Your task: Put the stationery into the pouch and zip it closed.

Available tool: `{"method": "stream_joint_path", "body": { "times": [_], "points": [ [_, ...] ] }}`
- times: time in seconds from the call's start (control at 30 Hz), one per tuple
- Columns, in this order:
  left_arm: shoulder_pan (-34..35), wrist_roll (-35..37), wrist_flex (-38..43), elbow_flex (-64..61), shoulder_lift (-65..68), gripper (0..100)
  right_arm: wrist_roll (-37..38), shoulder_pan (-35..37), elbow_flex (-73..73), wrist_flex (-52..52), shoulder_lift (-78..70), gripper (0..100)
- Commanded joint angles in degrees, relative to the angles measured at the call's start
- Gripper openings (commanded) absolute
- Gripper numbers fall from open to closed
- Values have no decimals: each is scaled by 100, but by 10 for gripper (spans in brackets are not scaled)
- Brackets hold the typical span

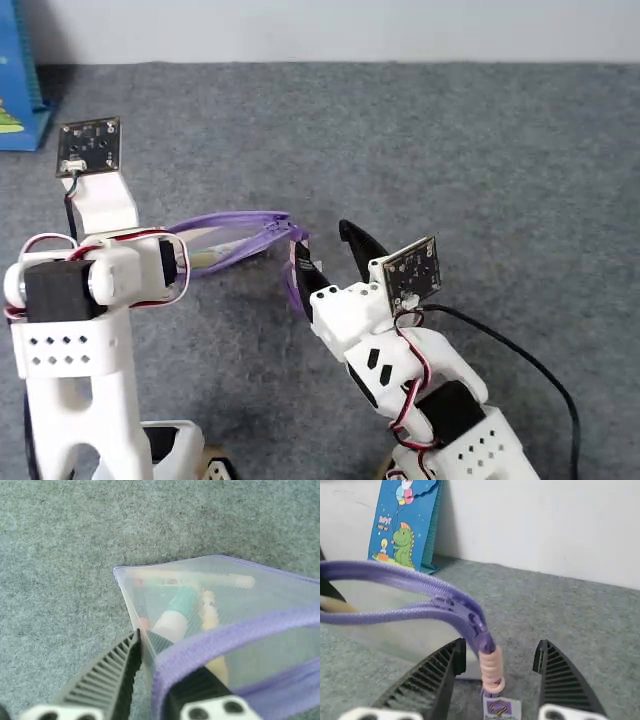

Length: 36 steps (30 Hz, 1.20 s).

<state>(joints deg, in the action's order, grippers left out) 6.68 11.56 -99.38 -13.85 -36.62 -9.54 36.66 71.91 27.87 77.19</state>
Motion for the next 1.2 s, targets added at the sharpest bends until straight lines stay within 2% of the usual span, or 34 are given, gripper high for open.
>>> {"method": "stream_joint_path", "body": {
  "times": [0.0,0.27,0.5,0.57,0.73,0.77,0.93,1.17],
  "points": [
    [-9,53,-114,22,18,13,-79,75,-97,-286,-497,226],
    [-9,53,-114,-22,18,13,-79,-22,-545,-1051,-2088,226],
    [-9,53,-114,-66,18,13,-53,-189,-642,-1569,-2651,225],
    [-9,53,-114,-66,18,13,-44,-338,-642,-1543,-2651,188],
    [-9,53,-114,-66,18,13,-35,-681,-624,-1508,-2571,5],
    [-9,53,-114,-66,18,13,-35,-699,-607,-1490,-2501,8],
    [-9,35,-105,-31,18,13,176,-646,-607,-848,-1789,8],
    [-70,-325,26,497,79,16,440,-488,-633,1121,-136,8]
  ]
}}
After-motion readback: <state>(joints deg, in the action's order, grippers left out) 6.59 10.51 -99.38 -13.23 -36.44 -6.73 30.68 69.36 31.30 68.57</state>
